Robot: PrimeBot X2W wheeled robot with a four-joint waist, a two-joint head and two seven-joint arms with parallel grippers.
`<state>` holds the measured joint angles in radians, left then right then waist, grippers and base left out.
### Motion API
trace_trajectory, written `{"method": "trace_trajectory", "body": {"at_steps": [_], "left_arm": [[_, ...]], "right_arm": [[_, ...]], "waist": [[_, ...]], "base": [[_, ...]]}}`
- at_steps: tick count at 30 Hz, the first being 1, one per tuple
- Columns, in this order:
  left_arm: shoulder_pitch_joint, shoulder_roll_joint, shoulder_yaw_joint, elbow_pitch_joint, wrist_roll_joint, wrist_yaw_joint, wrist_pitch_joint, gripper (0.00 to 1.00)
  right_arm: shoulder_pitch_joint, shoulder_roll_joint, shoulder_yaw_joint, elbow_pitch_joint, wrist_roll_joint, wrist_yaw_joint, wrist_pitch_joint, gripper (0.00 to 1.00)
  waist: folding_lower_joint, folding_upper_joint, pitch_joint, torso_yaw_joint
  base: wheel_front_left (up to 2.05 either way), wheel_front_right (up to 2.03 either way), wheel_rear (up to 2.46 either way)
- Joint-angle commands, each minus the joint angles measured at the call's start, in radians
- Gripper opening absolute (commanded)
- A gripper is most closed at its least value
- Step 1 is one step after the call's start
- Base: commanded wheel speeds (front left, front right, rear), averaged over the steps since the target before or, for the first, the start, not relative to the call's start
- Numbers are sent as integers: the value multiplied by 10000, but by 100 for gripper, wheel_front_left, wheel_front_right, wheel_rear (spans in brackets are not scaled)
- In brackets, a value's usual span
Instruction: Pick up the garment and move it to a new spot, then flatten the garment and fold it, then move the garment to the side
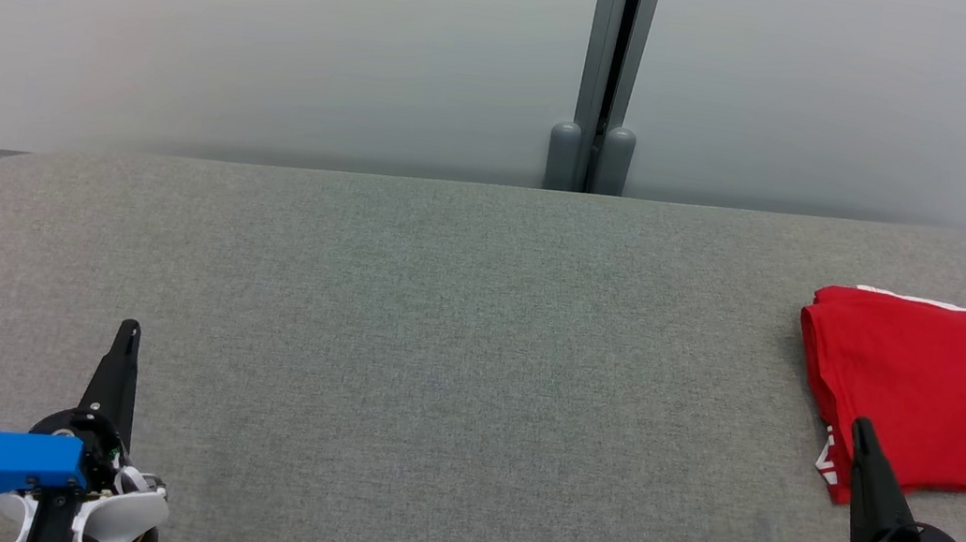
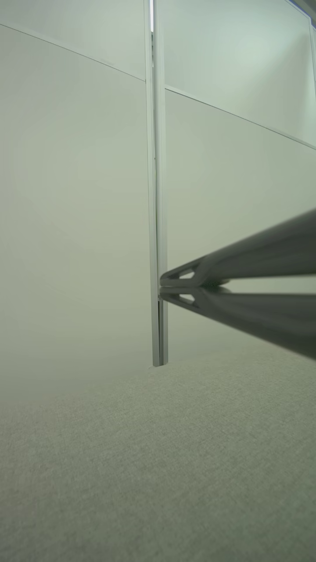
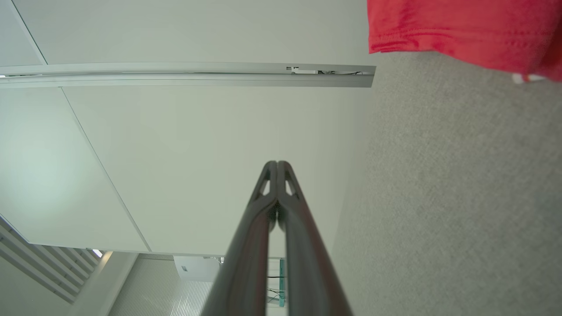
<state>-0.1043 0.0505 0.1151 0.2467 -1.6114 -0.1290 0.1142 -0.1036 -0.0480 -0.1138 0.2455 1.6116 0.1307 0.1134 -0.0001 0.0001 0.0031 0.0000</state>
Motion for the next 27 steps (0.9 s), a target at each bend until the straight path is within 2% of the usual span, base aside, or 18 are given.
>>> {"method": "trace_trajectory", "body": {"at_steps": [1, 27], "left_arm": [[-101, -16, 15, -39, -30, -55, 31, 0], [-101, -16, 14, -40, -31, -55, 30, 0]], "right_arm": [[-96, -41, -18, -32, 29, 0, 43, 0], [-96, -41, -18, -32, 29, 0, 43, 0]], "waist": [[1, -1, 0, 0], [1, -1, 0, 0]], "base": [[0, 0, 0], [0, 0, 0]]}}
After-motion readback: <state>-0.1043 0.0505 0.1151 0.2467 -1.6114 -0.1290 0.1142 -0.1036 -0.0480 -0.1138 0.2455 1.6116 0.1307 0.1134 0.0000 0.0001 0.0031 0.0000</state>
